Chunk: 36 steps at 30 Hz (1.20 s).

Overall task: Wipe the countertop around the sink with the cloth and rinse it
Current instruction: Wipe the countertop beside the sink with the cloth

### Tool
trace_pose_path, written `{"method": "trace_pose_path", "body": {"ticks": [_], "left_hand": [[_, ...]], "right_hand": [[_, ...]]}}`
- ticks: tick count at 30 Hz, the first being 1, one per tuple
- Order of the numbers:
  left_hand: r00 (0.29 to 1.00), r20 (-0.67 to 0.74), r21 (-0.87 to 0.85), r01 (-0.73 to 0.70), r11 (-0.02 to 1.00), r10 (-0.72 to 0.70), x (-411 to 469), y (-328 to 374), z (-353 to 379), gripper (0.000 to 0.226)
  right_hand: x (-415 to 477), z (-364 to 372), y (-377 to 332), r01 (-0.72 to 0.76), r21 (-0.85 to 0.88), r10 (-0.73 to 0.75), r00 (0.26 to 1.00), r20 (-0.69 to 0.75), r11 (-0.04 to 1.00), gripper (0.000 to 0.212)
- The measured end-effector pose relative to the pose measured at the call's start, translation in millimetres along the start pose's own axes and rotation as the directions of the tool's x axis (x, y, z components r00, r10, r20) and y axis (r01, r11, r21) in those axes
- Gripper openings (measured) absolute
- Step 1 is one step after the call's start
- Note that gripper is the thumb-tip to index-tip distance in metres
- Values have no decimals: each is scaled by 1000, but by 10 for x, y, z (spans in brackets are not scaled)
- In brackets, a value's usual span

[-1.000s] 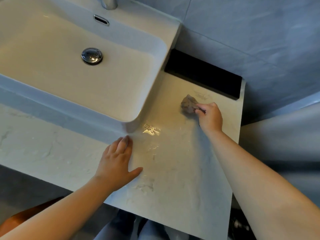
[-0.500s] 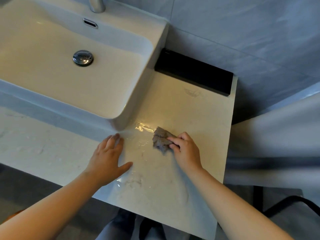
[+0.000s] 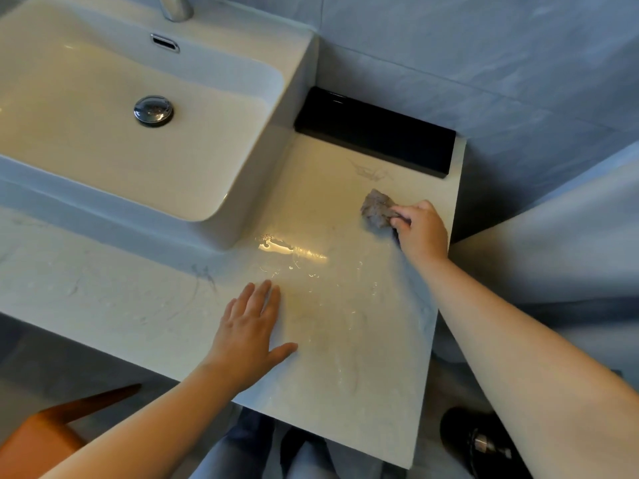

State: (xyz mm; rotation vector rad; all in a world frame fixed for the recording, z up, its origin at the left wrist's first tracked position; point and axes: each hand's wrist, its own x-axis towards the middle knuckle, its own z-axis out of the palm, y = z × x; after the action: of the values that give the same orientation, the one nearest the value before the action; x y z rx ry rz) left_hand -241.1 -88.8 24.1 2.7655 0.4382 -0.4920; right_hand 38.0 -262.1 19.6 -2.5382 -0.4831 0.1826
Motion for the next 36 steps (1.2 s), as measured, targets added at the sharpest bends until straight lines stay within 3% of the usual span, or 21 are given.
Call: {"method": "trace_pose_path", "body": {"ticks": [5,12,18,21,26,31,36], "left_hand": [[1000,2,42,-13,999,13,24,-63,173,108],[1000,25,70,-6,998,4,27,-59,210,112],[999,37,63,-13,998,10,35,-65,244,117],[999,51,56,-10,998,7,32,-53,255,123],[997,80,77,-3,997,-3,41,-54,211,127],[996,87,81,-1,997,-6,43,-44,204,126],[997,79,106,1,994,-10,30,-27,203,126]], "right_hand": [[-166,199,30,-2,13,2,1000,-8,1000,30],[-847,313,18,170,29,-172,982,71,985,28],[-1075,195,-42,141,146,-172,957,234,979,28],[-929,-35,-19,132,190,-161,977,142,973,29],[-420,-396,255,48,120,-44,999,-31,992,32],[-334,-275,559,-41,59,41,999,1,997,31],[-760,-70,473,15,80,-15,1000,-7,997,30]]}}
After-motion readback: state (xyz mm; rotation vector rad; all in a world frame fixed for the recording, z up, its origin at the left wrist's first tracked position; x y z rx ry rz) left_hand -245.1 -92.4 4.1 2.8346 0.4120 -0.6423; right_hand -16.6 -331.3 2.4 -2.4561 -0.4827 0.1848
